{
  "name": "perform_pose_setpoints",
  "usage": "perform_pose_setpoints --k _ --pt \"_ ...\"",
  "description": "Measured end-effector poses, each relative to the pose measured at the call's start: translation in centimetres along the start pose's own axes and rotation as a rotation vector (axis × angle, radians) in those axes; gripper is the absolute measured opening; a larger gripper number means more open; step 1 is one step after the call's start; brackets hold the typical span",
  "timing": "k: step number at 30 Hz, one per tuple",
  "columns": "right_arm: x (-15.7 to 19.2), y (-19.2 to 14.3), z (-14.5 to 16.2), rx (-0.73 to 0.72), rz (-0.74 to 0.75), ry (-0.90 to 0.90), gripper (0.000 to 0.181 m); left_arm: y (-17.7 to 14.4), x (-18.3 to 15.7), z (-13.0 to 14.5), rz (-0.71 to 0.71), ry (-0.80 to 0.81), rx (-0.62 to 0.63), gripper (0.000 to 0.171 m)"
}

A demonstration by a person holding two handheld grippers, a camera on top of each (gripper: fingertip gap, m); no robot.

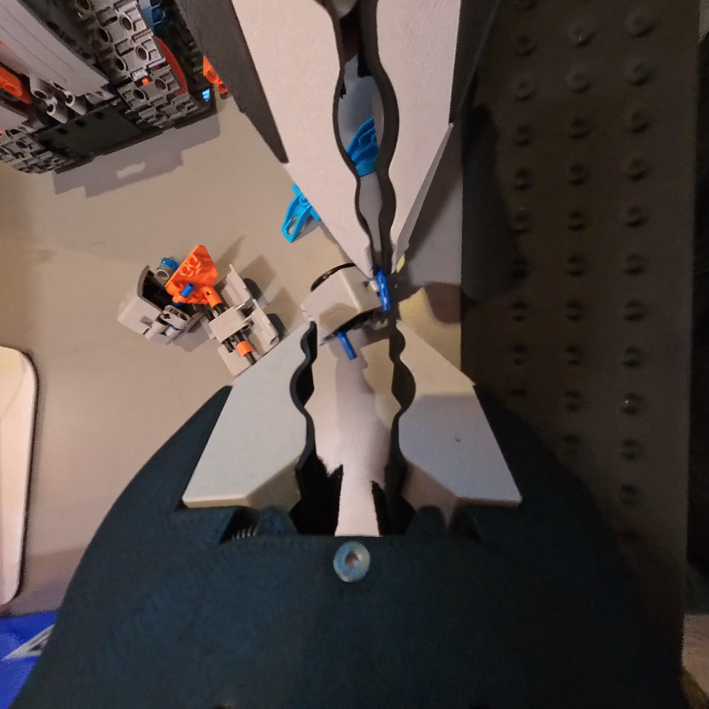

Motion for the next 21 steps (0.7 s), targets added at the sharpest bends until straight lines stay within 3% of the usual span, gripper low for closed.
perform_pose_setpoints --k 4,8,14,21 --pt "0.1 -0.1 0.2 -0.006 -0.018 -0.006 0.001 -0.8 0.5 -0.8 -0.016 0.073 -0.013 0.034" --pt "0.4 -0.1 0.2 -0.01 -0.038 -0.021 0.001 0.4 0.9 -0.7 -0.077 0.176 0.048 0.033" --pt "0.3 0.0 0.4 -0.011 -0.042 -0.017 0.001 1.6 0.7 -0.8 -0.1 0.286 0.038 0.022" --pt "0.0 -0.6 0.3 -0.024 -0.024 -0.008 0.001 1.6 1.1 -0.7 -0.129 0.208 -0.045 0.02"
Point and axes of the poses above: each gripper's, where its closed fingertips meet, y out along the fingers, z out of its underside, x = y × z across the jaws, the point moved 3 cm from there along -y, back along the fingers, and after that the axes turned 12 degrees about -y, right-handed, at the moved point
